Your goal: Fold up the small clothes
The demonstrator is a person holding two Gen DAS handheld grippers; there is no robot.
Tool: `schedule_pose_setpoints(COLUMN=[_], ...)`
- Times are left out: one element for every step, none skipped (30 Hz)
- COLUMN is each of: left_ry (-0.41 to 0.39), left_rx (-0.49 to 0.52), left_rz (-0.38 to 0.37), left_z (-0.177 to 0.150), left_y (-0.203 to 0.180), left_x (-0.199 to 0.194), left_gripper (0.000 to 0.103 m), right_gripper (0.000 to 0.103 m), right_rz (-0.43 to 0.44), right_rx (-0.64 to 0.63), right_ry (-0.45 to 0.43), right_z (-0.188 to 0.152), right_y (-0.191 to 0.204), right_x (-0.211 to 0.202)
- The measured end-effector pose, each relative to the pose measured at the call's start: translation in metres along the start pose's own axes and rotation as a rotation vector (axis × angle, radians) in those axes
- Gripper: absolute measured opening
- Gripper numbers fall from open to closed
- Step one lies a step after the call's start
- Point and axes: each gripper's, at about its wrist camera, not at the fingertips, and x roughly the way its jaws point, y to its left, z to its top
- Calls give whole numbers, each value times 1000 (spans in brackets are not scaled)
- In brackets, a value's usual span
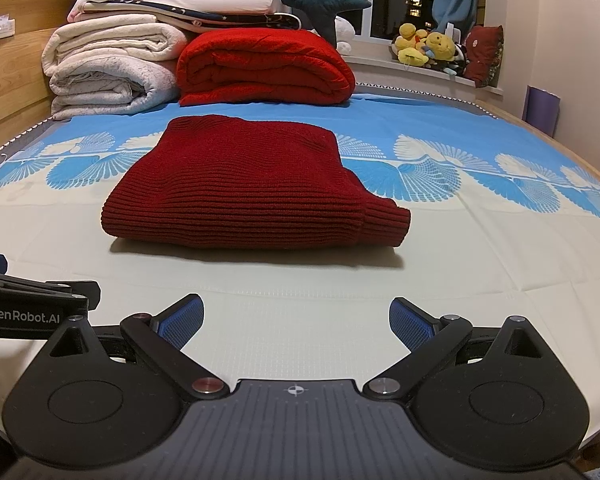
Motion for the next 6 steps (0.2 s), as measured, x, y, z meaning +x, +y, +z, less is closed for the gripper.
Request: schedule_pose_setpoints(left_ry=[2, 2, 1, -1, -2, -1], left_rx=[0, 1, 1, 1, 1, 0], left_rz=[0, 0, -1, -2, -3, -4], left_z=[0, 0, 0, 0, 0, 0], left_y=[0, -1, 0, -1, -1, -1], left_x=[0, 0, 0, 0, 0, 0], left_gripper=[103, 103, 103, 103, 103, 103], right_gripper=[99, 99, 99, 99, 99, 99], right_rz=[1, 3, 4, 4, 4, 5], right_rx=[0, -1, -2, -2, -1, 0], right_ry=[1, 1, 2, 1, 1, 1], right_z=[0, 1, 1, 1, 1, 1], right_y=[0, 0, 0, 0, 0, 0], right_x=[0, 0, -1, -1, -1, -1])
